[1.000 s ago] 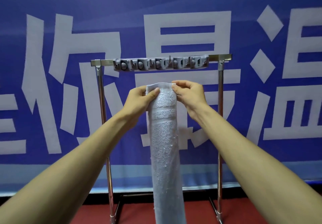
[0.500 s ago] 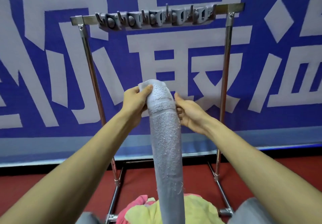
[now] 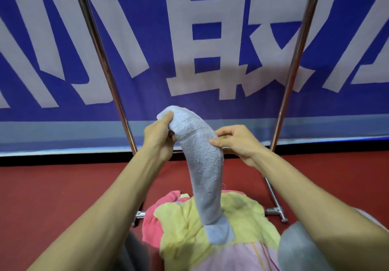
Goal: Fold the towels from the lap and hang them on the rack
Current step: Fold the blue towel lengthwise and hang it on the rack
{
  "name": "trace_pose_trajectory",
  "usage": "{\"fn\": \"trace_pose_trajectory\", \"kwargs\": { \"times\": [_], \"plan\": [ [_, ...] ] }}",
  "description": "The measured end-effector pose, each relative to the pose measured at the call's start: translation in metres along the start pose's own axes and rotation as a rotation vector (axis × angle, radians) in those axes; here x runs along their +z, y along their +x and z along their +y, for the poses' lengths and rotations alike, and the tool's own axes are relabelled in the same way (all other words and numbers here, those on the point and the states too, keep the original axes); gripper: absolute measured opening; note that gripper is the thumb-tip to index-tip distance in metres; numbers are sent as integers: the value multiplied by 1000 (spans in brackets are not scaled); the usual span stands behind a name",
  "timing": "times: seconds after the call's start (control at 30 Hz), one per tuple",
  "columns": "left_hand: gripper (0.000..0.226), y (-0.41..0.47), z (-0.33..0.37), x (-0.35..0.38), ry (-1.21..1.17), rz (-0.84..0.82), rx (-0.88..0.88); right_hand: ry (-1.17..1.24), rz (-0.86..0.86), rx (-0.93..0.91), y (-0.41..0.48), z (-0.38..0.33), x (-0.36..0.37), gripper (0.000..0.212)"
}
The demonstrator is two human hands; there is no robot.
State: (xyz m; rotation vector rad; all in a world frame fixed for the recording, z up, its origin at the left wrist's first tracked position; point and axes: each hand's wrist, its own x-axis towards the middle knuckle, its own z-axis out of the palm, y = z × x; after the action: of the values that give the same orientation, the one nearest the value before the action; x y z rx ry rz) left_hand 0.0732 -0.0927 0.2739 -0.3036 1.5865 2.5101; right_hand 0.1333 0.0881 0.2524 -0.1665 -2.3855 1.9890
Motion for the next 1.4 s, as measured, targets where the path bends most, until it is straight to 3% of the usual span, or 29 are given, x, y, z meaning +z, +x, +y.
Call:
{"fn": "trace_pose_trajectory", "kwargs": {
  "times": [0.13, 0.23, 0.3, 0.4, 0.57, 0.73, 0.83, 1.1, 1.27, 1.4],
  "plan": [
    [32, 13, -20, -15, -147, 20, -95, -142, 28, -98, 5, 7, 6, 8],
    [14, 10, -14, -16, -147, 4, -76, -173, 103, -171, 2, 4, 9, 8],
    [7, -1, -8, -14, -170, -34, -84, -148, 140, -214, -1, -1, 10, 10],
    [16, -17, -7, -14, -191, -173, -71, -54, 145, -261, -7, -11, 11, 14],
    [43, -27, -22, -14, 69, -380, -71, 39, 240, -319, -14, -16, 5, 14],
    [42, -31, -42, -9, 308, -508, -175, -1, 343, -310, -14, -11, -12, 7],
    [43, -41, -54, -2, 437, -587, -172, 95, 378, -243, -17, -9, -21, 7],
    [21, -51, -73, 5, 517, -479, 118, 269, 373, -31, -17, 1, -26, 5],
    [17, -50, -63, 5, 476, -402, 205, 340, 285, 102, -12, 6, -23, 21],
    [18, -47, -51, 1, 446, -324, 187, 226, 159, 223, -12, 10, -16, 37]
  ]
}}
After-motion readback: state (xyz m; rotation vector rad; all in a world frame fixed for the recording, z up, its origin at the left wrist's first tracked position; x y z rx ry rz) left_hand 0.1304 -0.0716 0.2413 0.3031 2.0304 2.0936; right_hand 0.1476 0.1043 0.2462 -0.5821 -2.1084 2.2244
